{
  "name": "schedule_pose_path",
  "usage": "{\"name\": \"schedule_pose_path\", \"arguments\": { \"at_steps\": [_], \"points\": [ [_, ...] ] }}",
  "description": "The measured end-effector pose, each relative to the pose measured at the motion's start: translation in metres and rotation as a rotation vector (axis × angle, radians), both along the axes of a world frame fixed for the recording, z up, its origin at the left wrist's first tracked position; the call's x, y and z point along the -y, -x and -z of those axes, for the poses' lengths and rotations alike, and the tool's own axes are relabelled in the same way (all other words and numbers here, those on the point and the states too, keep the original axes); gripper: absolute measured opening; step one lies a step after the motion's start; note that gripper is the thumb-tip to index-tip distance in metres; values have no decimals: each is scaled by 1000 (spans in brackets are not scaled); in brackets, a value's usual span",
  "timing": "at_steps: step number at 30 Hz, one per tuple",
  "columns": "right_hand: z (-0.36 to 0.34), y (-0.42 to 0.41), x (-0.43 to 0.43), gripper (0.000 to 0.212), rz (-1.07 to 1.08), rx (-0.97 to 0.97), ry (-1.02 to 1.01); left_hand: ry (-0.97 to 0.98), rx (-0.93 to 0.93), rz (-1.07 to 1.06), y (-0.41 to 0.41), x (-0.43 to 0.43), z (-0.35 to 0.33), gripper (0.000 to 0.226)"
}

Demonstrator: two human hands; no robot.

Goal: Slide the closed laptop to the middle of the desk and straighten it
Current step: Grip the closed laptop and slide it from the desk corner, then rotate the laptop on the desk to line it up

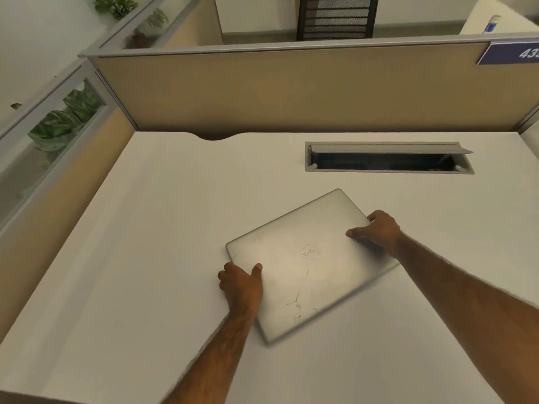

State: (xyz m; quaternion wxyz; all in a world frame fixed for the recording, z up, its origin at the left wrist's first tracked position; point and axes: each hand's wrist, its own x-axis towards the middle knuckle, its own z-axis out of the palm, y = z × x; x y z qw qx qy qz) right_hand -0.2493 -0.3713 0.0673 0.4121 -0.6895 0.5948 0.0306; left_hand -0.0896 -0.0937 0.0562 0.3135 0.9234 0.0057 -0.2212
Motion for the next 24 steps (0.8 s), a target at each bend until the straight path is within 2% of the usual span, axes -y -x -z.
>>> {"name": "schedule_pose_path", "arguments": {
  "at_steps": [11,24],
  "points": [
    [5,1,-4,80,8,-50,76,-53,24,76,1,-2,-4,59],
    [9,-4,15,75,-44,-62,67,20,-102,-11,10,-5,-2,55]
  ]
}}
